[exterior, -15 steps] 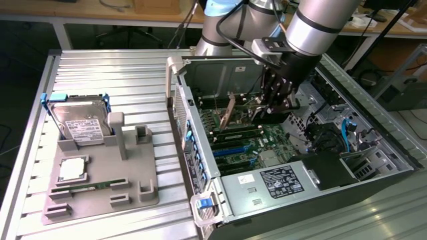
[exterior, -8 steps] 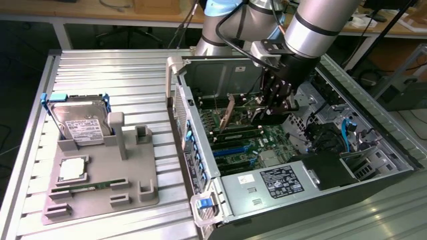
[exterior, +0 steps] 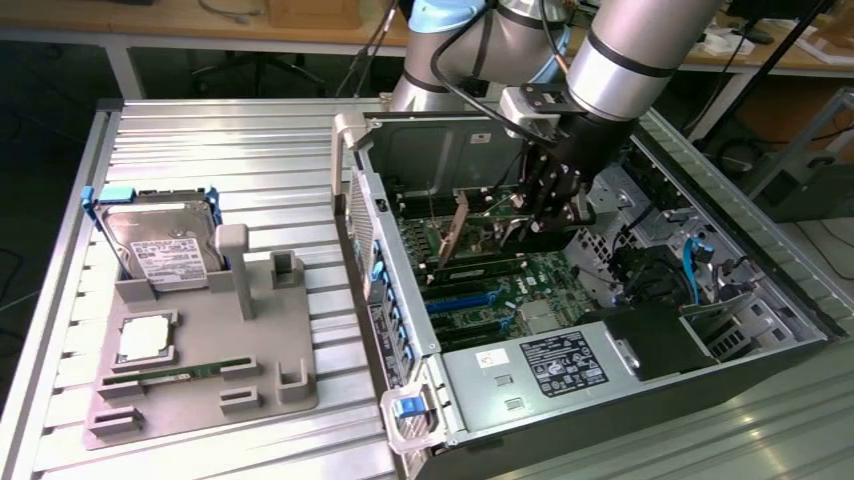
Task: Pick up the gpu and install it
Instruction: 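Insert the gpu into the slot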
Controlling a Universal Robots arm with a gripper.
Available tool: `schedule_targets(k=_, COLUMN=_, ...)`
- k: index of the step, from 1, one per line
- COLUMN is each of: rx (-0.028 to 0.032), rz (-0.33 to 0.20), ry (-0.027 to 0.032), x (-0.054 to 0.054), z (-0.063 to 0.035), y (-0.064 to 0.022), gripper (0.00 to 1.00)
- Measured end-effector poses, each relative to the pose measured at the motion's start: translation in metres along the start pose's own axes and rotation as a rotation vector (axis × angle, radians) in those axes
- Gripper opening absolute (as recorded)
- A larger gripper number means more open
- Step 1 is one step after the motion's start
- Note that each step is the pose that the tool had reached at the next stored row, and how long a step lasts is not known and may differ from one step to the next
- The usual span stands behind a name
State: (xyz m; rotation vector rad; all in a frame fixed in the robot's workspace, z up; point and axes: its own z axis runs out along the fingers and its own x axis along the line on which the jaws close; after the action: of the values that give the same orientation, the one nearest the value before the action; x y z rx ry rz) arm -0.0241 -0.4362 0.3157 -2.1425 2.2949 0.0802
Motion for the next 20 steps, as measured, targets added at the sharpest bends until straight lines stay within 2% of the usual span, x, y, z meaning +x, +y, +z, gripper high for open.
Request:
schedule_targets(k=10, rx=0.0001, rz=0.000, ry=0.0001, x=0.0000, z=0.0000, y=0.0000, gripper=0.27)
schedule_targets(k=12, rx=0.0072, rz=0.000, ry=-0.0006, x=0.0000, z=0.0001, y=0.0001, gripper=0.27)
schedule_targets(k=13, rx=0.0182, rz=-0.001, ry=-0.0003, x=0.0000, z=0.0002, y=0.0000, gripper=0.27)
schedule_targets(k=14, rx=0.0331, rz=-0.001, ry=0.0019, x=0.0000, z=0.0003, y=0.0001, gripper=0.27)
schedule_targets(k=15, rx=0.0375, rz=-0.001, ry=0.0025, x=0.0001, z=0.0005, y=0.0001, gripper=0.27)
schedule_targets(k=20, rx=0.0381, rz=-0.001, ry=0.0023, x=0.0000, z=0.0006, y=0.0001, gripper=0.27)
